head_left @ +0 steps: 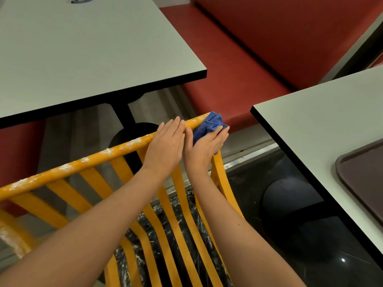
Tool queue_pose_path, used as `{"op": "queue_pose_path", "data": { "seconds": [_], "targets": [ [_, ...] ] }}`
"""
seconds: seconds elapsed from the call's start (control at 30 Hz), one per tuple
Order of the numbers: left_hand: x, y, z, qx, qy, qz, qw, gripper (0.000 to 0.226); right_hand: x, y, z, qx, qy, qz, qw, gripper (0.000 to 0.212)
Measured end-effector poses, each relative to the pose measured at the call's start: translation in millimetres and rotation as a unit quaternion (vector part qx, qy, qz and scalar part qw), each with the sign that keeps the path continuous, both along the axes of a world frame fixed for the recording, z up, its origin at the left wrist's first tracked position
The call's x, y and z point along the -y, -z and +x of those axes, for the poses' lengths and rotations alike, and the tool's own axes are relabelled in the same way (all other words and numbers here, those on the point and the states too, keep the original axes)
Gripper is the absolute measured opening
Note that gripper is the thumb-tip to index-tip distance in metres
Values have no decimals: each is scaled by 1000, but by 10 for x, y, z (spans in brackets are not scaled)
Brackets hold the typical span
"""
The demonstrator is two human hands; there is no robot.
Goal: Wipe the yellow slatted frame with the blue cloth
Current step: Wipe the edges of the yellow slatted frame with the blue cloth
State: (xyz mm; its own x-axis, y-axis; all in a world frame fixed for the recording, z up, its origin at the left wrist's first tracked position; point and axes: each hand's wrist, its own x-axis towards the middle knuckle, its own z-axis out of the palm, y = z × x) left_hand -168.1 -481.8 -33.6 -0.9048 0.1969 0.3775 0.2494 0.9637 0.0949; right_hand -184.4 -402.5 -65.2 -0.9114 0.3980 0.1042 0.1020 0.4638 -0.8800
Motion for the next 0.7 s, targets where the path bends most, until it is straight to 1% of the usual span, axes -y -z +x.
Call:
{"op": "queue_pose_path", "data": {
  "seconds": [0.07,0.13,0.17,0.23,0.27,0.33,0.4,0.47,0.53,0.63,0.7],
  "targets": [
    [-7,-19,8,3,-5,12,1000,40,-48,24,-33,-7,-4,11,1000,69],
    [-11,-35,22,9,-3,17,1000,43,-103,42,-62,-19,-11,-3,1000,62],
    [-9,-36,25,11,-2,21,1000,45,-126,19,-67,-41,-24,-16,999,60],
    [-12,-34,24,8,0,30,1000,42,-166,-40,-105,-99,-63,-33,993,59],
    [-15,-27,24,6,0,37,999,40,-192,-73,-150,-103,-87,-7,991,59],
    [-16,-12,21,5,0,48,999,38,-263,-87,-238,-76,-108,100,986,59],
    [-10,-27,21,12,0,39,999,40,-347,-16,-265,-90,-116,180,973,59],
    [-5,-65,21,35,2,19,999,40,-399,5,-211,-90,-130,201,967,60],
    [15,-106,44,50,-5,-26,998,43,-402,-35,-194,-78,-142,193,968,63],
    [109,-110,200,38,-51,-59,996,46,-373,-136,-214,-54,-146,198,968,66],
    [175,-75,324,38,-74,-76,994,53,-370,-136,-169,-64,-163,224,959,68]
  ]
}}
